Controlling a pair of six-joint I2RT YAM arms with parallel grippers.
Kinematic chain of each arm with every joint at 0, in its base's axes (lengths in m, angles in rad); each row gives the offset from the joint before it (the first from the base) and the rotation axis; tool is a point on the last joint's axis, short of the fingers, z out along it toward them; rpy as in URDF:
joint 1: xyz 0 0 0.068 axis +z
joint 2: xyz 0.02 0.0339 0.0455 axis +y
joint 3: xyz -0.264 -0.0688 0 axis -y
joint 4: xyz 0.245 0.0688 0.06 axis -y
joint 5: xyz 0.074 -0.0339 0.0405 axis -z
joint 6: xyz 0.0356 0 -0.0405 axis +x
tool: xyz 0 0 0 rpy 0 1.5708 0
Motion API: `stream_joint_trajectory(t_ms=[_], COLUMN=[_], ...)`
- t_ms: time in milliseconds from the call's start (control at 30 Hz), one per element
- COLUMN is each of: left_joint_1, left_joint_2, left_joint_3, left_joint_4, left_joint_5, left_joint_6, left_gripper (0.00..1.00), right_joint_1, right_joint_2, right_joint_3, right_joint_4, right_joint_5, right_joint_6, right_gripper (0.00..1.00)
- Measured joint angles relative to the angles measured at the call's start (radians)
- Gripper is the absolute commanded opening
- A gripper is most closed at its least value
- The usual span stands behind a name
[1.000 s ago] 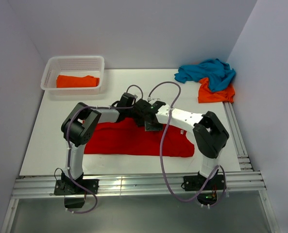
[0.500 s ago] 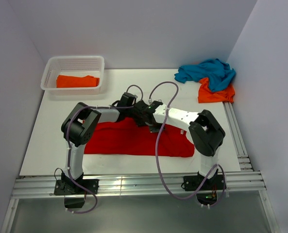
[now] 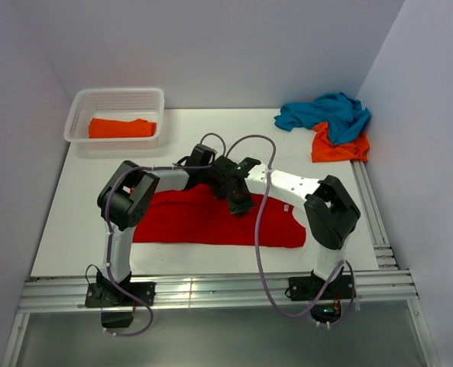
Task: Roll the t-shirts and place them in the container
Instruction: Fold the tshirt
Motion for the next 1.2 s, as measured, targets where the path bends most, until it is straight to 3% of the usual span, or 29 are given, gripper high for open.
stream_joint_trajectory(t_ms=[133,200,233,267,333,367,467,767,1000,1100,1200], left_joint_1=[0.000,0.000,0.000,0.000,-0.001,-0.001,-0.002,-0.004,-0.006,-0.006,-0.006], left_joint_2=[0.000,0.000,0.001,0.002,0.002,0.002,0.004,0.020,0.053,0.068,0.071], left_joint_3=[0.004,0.005,0.006,0.006,0.011,0.013,0.019,0.078,0.165,0.185,0.192], left_joint_4=[-0.007,-0.010,-0.014,-0.015,-0.019,-0.023,-0.032,-0.111,-0.198,-0.210,-0.219], left_joint_5=[0.000,-0.001,-0.003,-0.003,-0.003,-0.003,-0.003,-0.008,-0.026,-0.024,-0.022], left_joint_6=[0.007,0.007,0.007,0.006,0.008,0.011,0.014,0.035,0.062,0.063,0.062], left_gripper=[0.70,0.70,0.70,0.70,0.70,0.70,0.70,0.70,0.70,0.70,0.70], right_joint_1=[-0.011,-0.026,-0.038,-0.054,-0.082,-0.096,-0.124,-0.164,-0.285,-0.199,-0.103], right_joint_2=[-0.010,-0.011,-0.014,-0.019,-0.030,-0.035,-0.047,-0.214,-0.584,-0.627,-0.537], right_joint_3=[-0.014,-0.026,-0.034,-0.042,-0.053,-0.058,-0.078,-0.175,-0.457,-0.474,-0.404], right_joint_4=[0.030,0.048,0.063,0.078,0.093,0.096,0.100,0.103,0.175,0.194,0.184], right_joint_5=[-0.126,-0.188,-0.219,-0.256,-0.303,-0.317,-0.327,-0.324,-0.402,-0.348,-0.289], right_joint_6=[-0.064,-0.094,-0.110,-0.126,-0.150,-0.161,-0.187,-0.205,-0.020,0.054,0.084], right_gripper=[0.00,0.05,0.09,0.22,0.31,0.42,0.55,0.57,0.64,0.64,0.65])
